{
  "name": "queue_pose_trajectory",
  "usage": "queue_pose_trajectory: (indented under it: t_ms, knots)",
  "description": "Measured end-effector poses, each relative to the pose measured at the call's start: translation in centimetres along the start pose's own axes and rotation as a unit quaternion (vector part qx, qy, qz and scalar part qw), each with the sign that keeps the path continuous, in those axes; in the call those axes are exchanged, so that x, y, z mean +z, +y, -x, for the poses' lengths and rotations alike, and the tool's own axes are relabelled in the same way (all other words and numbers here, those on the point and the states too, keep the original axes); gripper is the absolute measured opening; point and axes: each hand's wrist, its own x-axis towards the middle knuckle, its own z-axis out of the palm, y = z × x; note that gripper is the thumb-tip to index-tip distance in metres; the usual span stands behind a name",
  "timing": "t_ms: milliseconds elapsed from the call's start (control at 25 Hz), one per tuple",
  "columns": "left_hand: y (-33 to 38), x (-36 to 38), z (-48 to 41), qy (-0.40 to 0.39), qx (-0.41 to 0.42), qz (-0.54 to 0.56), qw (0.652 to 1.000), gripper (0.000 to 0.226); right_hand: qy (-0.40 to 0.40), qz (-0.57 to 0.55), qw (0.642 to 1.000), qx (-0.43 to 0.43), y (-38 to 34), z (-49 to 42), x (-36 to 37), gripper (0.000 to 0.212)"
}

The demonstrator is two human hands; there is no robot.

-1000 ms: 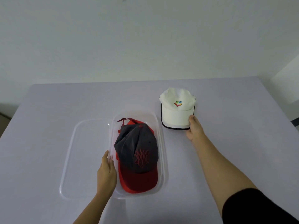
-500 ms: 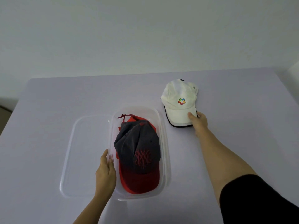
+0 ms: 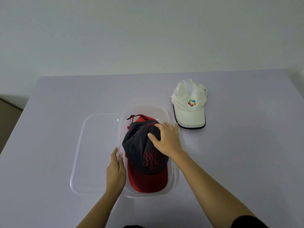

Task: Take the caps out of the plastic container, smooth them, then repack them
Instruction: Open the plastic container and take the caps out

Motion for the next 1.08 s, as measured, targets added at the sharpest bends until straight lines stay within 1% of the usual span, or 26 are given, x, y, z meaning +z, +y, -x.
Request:
queue_pose_trajectory:
  t_ms: [40, 80, 160, 200, 240, 320, 360, 440, 520, 600, 680, 800, 920, 1000, 1080]
  knots:
    - [0.0, 0.0, 0.0, 0.002, 0.000, -0.002, 1.000, 0.047, 0.047, -0.061, 0.997, -0.001, -0.5, 0.1, -0.2, 0.034]
    - [0.0, -0.1, 0.0, 0.004, 0.001, -0.003, 1.000, 0.047, 0.072, -0.134, 0.988, -0.007, -1.1, 0.3, -0.6, 0.024]
    - [-0.1, -0.2, 0.0, 0.002, 0.006, 0.000, 1.000, 0.047, 0.049, -0.261, 0.964, -0.027, -2.4, 0.9, -1.6, 0.014]
    - [-0.1, -0.3, 0.0, 0.001, 0.010, 0.002, 1.000, 0.047, 0.050, -0.295, 0.953, -0.040, -3.0, 1.3, -2.2, 0.013]
    - [-0.2, -0.3, 0.0, 0.001, 0.014, 0.003, 1.000, 0.047, 0.071, -0.312, 0.946, -0.050, -3.6, 1.6, -3.0, 0.011]
    - [-0.1, -0.4, 0.1, 0.004, 0.019, 0.004, 1.000, 0.046, 0.140, -0.343, 0.927, -0.057, -4.3, 2.0, -5.4, 0.007]
    - [-0.1, -0.4, 0.1, 0.005, 0.020, 0.004, 1.000, 0.046, 0.177, -0.362, 0.914, -0.048, -4.2, 2.1, -7.0, 0.006]
    - [-0.2, -0.4, 0.2, 0.005, 0.019, 0.009, 1.000, 0.046, 0.242, -0.382, 0.892, -0.015, -3.1, 2.3, -10.5, 0.012]
    - [-0.3, -0.4, 0.2, 0.005, 0.021, 0.014, 1.000, 0.045, 0.281, -0.381, 0.880, 0.019, -0.2, 2.7, -13.3, 0.012]
    - [-0.4, -0.5, 0.1, 0.009, 0.021, 0.017, 1.000, 0.045, 0.288, -0.371, 0.880, 0.064, 3.3, 3.5, -14.5, 0.010]
    - [-0.3, -0.4, 0.2, 0.010, 0.020, 0.020, 1.000, 0.044, 0.270, -0.348, 0.889, 0.123, 7.1, 4.3, -13.5, 0.011]
    - [-0.1, -0.3, 0.3, 0.010, 0.022, 0.019, 1.000, 0.044, 0.219, -0.318, 0.903, 0.191, 11.2, 5.4, -9.5, 0.016]
    - [-0.1, -0.2, 0.2, 0.009, 0.022, 0.019, 1.000, 0.044, 0.187, -0.281, 0.914, 0.224, 13.0, 6.0, -6.4, 0.023]
    - [-0.1, -0.1, 0.3, 0.012, 0.022, 0.014, 1.000, 0.044, 0.201, -0.241, 0.918, 0.241, 13.4, 5.8, -5.7, 0.025]
    - [-0.2, -0.1, 0.3, 0.014, 0.022, 0.010, 1.000, 0.044, 0.240, -0.165, 0.926, 0.240, 12.9, 5.2, -5.4, 0.024]
